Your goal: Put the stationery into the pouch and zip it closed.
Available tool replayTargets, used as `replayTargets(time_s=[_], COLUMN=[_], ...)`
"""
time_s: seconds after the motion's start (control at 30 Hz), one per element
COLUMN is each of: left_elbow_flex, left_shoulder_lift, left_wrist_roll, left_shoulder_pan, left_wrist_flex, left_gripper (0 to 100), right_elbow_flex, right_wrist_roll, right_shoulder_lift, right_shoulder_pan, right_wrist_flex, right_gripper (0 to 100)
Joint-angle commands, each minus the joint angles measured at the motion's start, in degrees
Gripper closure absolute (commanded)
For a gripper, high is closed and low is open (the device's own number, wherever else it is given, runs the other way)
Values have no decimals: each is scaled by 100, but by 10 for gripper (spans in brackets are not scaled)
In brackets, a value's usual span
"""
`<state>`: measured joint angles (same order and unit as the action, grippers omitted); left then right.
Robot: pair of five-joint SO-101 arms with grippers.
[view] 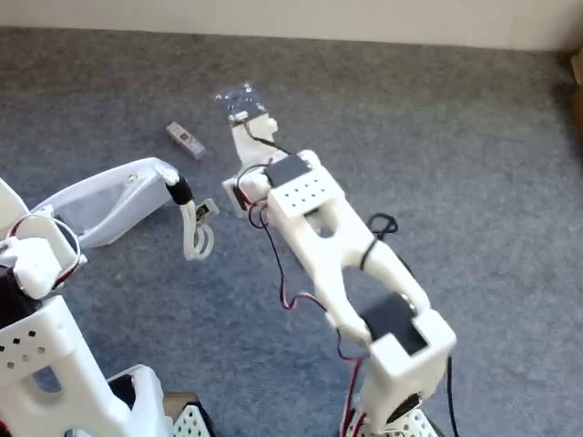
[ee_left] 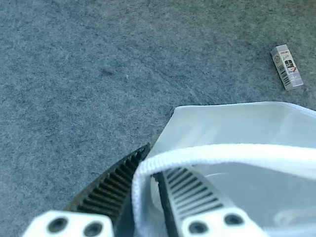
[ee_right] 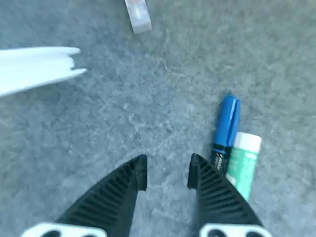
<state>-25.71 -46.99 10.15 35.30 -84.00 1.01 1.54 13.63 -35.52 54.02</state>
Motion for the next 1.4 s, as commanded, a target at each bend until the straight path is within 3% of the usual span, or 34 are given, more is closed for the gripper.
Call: replayTargets(time_s=[0.0,0.73,0.93,1.13,1.37], left_elbow_flex=[-22,-48,-57,-57,-57], left_shoulder_lift=[92,92,92,92,92], left_wrist_roll=[79,79,79,79,62], left_shoulder_pan=[66,48,57,57,66], left_wrist_flex=[62,62,62,62,62], left_gripper=[993,993,993,993,993], right_elbow_flex=[716,3196,3987,4989,6220], right_wrist_roll=[-62,-44,-35,229,378], right_shoulder_lift=[295,2853,3433,4171,4725], right_shoulder_pan=[110,910,857,831,734], right_wrist_flex=[-22,31,840,1402,2281], right_gripper=[864,865,877,996,995])
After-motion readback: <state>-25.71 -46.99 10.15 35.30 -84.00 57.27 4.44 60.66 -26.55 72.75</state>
